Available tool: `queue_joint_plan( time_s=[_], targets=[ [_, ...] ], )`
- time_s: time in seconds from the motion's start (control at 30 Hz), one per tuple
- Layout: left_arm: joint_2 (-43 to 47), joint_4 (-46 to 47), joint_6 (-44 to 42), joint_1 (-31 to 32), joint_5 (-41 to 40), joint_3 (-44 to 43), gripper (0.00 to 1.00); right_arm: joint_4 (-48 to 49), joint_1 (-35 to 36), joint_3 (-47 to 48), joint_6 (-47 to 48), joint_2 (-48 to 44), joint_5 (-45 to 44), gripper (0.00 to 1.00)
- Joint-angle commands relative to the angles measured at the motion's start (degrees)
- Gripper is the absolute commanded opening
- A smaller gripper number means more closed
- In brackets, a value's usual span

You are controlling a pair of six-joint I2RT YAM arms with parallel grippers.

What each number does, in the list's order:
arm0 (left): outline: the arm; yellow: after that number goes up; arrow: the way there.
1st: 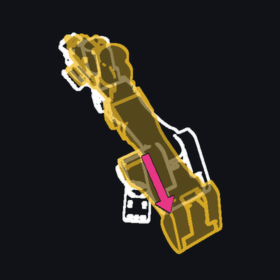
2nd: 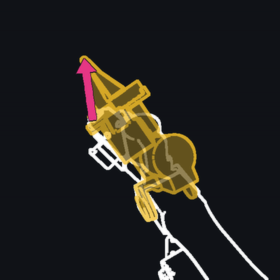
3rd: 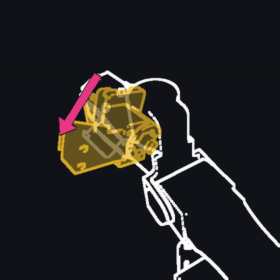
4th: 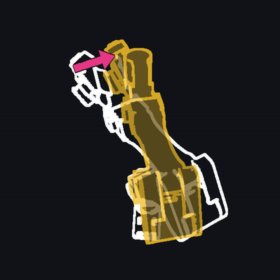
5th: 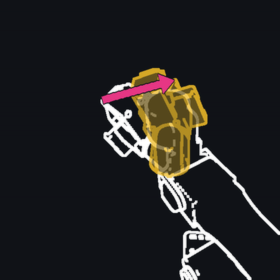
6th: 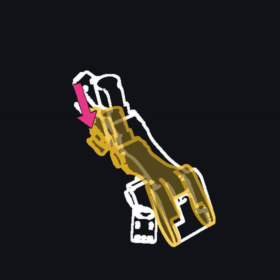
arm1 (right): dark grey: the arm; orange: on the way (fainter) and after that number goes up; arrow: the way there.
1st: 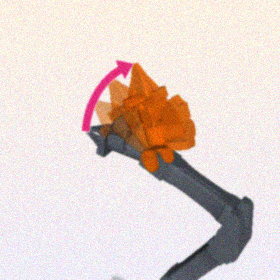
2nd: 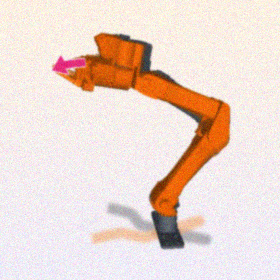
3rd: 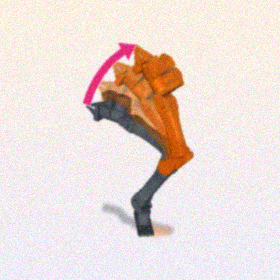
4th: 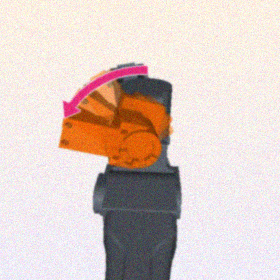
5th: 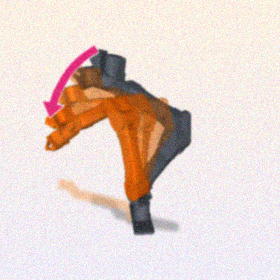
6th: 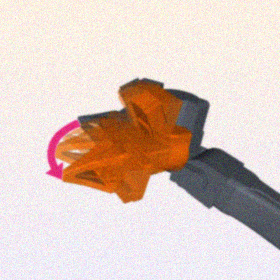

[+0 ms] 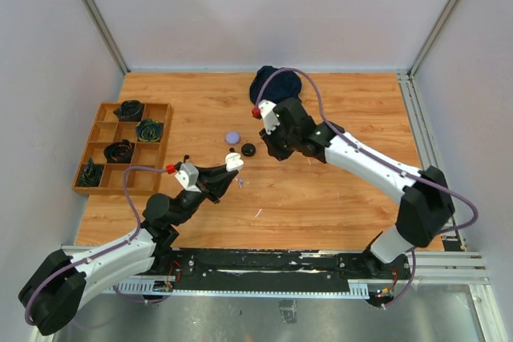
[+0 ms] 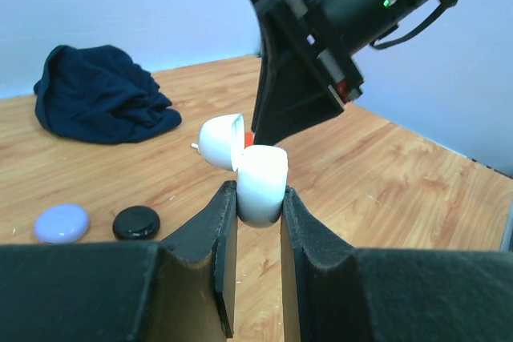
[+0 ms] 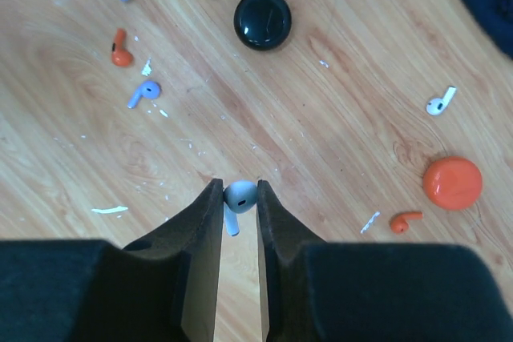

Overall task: Insert the wireless bluetooth earbuds into the charging case
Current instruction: Pick up the earbud from the center of the board, then place the earbud in the charging case.

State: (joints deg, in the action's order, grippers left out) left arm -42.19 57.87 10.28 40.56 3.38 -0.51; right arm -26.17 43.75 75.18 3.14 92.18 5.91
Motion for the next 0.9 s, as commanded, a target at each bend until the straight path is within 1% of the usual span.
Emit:
queue_joint_plan(
  time_s=[0.0, 0.1, 0.3, 0.47, 0.53, 0.67, 0.87],
  targets=[
    [0.33, 4.10, -3.59, -0.57, 4.89, 2.45, 0.00, 7.08, 0.28, -5.32, -5.92, -8.49, 0.18, 0.17],
    [-0.11, 4.43, -4.17, -0.57, 6.45, 1.85, 0.01, 10.84, 0.25, -8.96, -7.81, -14.23, 1.02, 0.17],
    [-0.28, 7.86, -5.03, -0.57, 8.29, 2.18, 0.01, 16.75, 1.00, -13.31, -10.34, -23.44, 3.50, 0.17],
    [-0.38, 10.24, -7.81, -0.57, 11.14, 2.55, 0.00, 26.18, 2.47, -19.06, -13.95, -29.81, 7.66, 0.17],
    [-0.51, 12.53, -8.77, -0.57, 12.52, 3.15, 0.00, 29.62, 3.28, -20.57, -15.18, -31.17, 8.75, 0.17],
    [-1.59, 16.49, -9.69, -0.56, 14.88, 3.61, 0.00, 35.21, 6.46, -22.63, -16.20, -32.70, 7.74, 0.18],
    [-4.31, 20.57, -9.49, -0.57, 17.25, 3.28, 0.00, 43.26, 12.03, -24.66, -15.01, -32.90, 7.34, 0.18]
  ],
)
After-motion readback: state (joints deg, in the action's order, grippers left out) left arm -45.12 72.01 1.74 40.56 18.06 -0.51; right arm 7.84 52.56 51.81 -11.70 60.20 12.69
